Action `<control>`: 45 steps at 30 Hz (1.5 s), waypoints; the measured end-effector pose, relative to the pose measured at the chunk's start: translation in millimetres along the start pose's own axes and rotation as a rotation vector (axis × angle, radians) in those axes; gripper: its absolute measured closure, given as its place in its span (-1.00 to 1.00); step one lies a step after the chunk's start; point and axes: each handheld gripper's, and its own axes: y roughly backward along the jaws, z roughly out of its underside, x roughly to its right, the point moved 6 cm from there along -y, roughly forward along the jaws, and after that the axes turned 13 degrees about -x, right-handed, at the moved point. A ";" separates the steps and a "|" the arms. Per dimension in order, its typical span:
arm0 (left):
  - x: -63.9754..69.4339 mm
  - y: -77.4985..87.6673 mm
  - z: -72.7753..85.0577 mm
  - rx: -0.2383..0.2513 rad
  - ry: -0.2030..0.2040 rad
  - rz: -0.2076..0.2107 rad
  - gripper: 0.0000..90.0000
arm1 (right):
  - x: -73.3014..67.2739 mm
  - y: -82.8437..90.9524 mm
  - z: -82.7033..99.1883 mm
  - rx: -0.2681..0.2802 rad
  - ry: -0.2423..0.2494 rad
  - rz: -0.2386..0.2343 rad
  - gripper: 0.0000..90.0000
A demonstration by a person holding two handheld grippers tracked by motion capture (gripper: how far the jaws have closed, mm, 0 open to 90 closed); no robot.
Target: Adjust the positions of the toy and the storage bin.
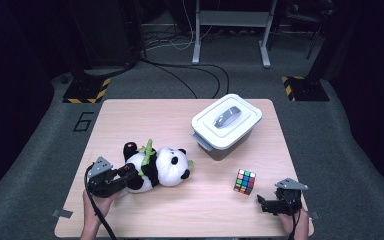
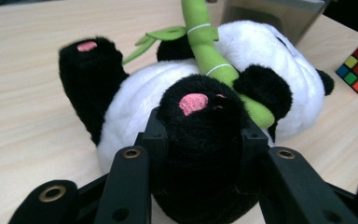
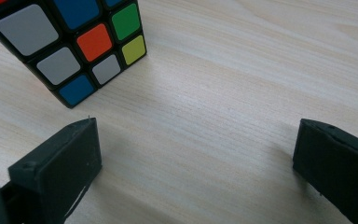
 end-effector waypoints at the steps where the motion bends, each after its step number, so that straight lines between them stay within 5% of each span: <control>1: -2.4 -0.4 -2.7 -0.002 -0.007 -0.004 0.46 | 0.0 -0.1 0.0 0.000 0.000 -0.001 -1.00; 21: -50.0 -18.5 -59.5 0.010 -0.026 -0.052 0.46 | 0.0 0.0 0.0 0.001 -0.002 0.001 -1.00; 28: -62.1 -39.2 -64.7 -0.001 0.024 -0.022 0.43 | 0.0 0.0 0.1 0.000 -0.003 0.002 -1.00; 32: -62.2 -38.5 -53.0 0.008 0.051 0.000 0.26 | 0.0 0.1 0.2 0.000 -0.003 0.002 -1.00; 39: -49.7 -24.5 -48.2 0.032 0.049 -0.054 -0.43 | 0.0 0.1 0.2 0.000 -0.004 0.002 -1.00; 45: -34.5 -18.5 -39.6 0.049 0.079 -0.066 -0.65 | 0.0 0.1 0.1 0.000 -0.004 0.002 -1.00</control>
